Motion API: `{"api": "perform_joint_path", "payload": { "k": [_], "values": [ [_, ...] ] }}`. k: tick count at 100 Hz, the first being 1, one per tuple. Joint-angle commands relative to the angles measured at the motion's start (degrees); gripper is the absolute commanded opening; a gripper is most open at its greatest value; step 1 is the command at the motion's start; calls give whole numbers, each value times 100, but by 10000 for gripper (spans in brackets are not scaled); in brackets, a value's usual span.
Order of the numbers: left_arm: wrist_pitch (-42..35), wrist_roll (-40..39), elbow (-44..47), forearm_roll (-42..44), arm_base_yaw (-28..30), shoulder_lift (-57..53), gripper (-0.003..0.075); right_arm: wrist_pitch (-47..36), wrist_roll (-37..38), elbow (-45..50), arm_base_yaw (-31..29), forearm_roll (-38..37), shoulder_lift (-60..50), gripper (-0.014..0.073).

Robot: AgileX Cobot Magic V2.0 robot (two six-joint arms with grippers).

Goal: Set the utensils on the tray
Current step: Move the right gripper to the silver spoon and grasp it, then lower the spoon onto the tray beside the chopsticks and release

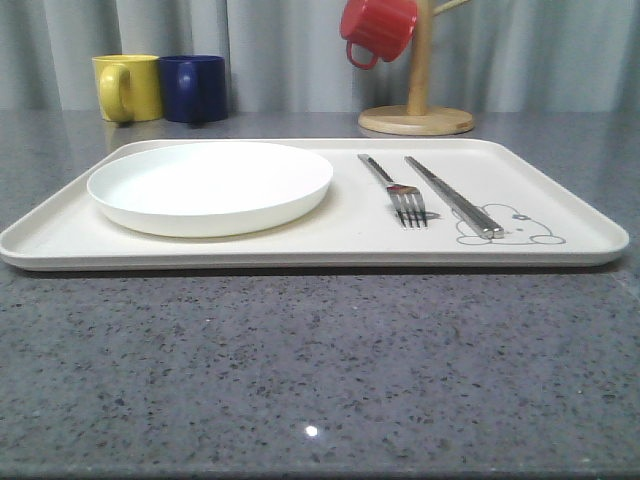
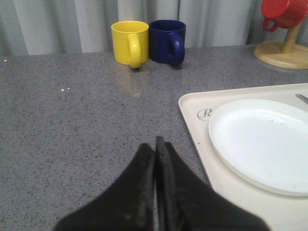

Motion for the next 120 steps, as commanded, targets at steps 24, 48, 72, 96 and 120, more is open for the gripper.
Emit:
{"api": "perform_joint_path", "payload": {
  "k": [24,48,72,96,120],
  "values": [
    [-444,-2,-159,-63,1,16,-19,-58,-53,-139,-43,0,-252,-22],
    [-444,-2,-159,-63,1,16,-19,60,82,-139,2,316,-538,-36],
    [-444,-2,-159,-63,1,16,-19,276,311,-139,539,538,-1278,-36],
    [-444,-2,-159,-63,1,16,-19,97,779,-139,1767,532,-1463,-36],
    [-444,-2,-159,-63,1,16,-19,-380,1216,-139,2738,513,-1099,-36]
  ]
}}
